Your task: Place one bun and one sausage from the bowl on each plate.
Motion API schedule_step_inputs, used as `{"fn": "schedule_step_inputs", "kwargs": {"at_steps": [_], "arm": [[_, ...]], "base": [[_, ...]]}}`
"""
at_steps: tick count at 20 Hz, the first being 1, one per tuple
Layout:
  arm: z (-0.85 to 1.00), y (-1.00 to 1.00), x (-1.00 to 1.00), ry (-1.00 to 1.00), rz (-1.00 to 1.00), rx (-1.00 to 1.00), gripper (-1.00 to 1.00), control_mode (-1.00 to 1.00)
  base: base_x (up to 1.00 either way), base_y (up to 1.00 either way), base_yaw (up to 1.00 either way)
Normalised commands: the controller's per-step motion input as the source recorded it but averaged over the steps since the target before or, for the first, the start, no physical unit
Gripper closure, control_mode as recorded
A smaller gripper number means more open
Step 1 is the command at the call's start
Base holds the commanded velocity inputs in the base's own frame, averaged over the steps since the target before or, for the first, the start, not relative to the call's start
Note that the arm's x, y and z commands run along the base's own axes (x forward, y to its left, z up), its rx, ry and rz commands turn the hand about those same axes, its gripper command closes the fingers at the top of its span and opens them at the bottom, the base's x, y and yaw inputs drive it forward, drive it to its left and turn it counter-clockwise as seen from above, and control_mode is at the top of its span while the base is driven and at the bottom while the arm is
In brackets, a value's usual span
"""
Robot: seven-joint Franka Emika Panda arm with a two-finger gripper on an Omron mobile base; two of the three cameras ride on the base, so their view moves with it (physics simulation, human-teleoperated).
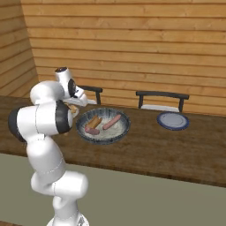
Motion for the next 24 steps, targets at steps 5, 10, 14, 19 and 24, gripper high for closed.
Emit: {"fn": "schedule_step_inputs", "kwargs": {"at_steps": [5,10,14,19,24], "arm": [[0.22,-0.37,-0.29,-0.14,-0.44,-0.18,-1.0,-1.0],[0.0,-0.82,-0.33,0.0,-0.27,-0.01,-1.0,-1.0],[0.01,-0.88,-0.06,0.05,-0.31,0.0,-1.0,-1.0],[0.0,-0.73,0.0,0.1,-0.22,0.0,-1.0,-1.0],[-0.04,-0.53,0.07,0.08,-0.05,0.0,-1.0,-1.0]], "base": [[0.0,0.0,0.0],[0.0,0.0,0.0],[0.0,0.0,0.0],[0.0,0.0,0.0],[0.0,0.0,0.0]]}}
